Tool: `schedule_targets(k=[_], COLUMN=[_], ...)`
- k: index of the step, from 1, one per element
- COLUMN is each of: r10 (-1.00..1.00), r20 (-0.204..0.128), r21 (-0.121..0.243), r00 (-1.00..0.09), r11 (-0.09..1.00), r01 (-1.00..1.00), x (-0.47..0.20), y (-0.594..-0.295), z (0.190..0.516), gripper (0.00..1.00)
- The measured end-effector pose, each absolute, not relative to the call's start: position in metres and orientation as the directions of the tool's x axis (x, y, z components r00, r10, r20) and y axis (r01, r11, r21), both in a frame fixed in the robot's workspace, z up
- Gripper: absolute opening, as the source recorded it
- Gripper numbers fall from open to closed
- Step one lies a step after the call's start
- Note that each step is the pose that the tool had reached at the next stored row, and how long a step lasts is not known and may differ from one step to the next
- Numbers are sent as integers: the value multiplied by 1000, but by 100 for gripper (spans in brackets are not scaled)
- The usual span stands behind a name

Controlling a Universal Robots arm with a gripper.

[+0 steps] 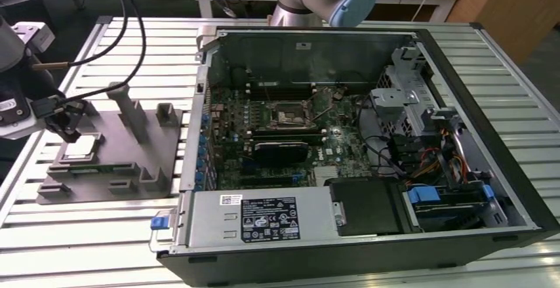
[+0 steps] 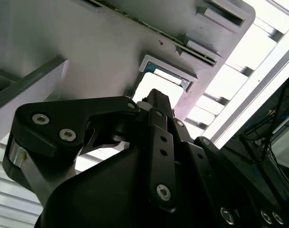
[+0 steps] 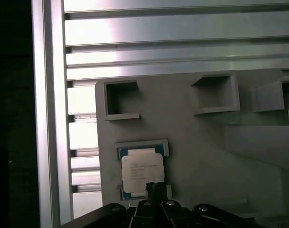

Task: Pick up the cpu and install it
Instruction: 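Pick up the cpu and move it towards the insertion slot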

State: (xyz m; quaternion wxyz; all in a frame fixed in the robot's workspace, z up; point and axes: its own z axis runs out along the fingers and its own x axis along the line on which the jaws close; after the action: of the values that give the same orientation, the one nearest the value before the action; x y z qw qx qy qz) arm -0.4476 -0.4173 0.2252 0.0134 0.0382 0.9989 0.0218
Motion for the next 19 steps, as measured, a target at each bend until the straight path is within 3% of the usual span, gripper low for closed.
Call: schedule_targets(k=[19], r10=[77], r20=[-25], r21=[49], r00=[-997], r11=[996], r01=[76], x=[-450], y=[-416], z=[209], gripper=[11])
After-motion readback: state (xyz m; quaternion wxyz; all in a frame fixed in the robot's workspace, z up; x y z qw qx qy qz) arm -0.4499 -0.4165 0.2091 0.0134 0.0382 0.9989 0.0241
